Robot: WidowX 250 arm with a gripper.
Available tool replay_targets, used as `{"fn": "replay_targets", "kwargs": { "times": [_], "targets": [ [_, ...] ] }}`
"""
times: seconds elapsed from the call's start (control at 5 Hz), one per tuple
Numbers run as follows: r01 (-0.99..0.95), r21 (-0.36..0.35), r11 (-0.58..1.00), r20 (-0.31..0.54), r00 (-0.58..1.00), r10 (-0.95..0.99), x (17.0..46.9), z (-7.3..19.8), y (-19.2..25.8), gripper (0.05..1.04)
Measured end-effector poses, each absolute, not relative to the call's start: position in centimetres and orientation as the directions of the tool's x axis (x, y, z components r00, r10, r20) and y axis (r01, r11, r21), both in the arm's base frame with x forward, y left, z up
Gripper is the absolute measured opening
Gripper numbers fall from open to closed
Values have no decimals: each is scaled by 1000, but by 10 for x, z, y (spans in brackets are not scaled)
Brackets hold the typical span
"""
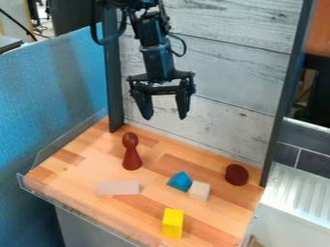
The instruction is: Put the blue object on top of the yellow object
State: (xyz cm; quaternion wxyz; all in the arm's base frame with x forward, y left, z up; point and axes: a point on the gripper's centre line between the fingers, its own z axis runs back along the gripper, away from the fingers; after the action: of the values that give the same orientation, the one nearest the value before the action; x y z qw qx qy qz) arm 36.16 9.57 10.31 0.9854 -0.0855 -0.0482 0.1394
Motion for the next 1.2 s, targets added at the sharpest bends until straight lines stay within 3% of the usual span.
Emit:
{"fn": "replay_targets", "kwargs": {
  "times": [0.2, 0.6, 0.8, 1.0, 1.2],
  "targets": [
    [-280, -184, 942, 30, 957, 290, 359, 88, 96, 1000],
    [-379, -168, 910, 32, 920, 390, 362, 73, 84, 1000],
    [-610, -165, 775, 33, 781, 623, 361, 58, 84, 1000],
    [-777, -206, 594, 6, 606, 795, 360, 45, 80, 1000],
    [-883, -241, 403, 30, 408, 912, 352, 32, 83, 1000]
  ]
}}
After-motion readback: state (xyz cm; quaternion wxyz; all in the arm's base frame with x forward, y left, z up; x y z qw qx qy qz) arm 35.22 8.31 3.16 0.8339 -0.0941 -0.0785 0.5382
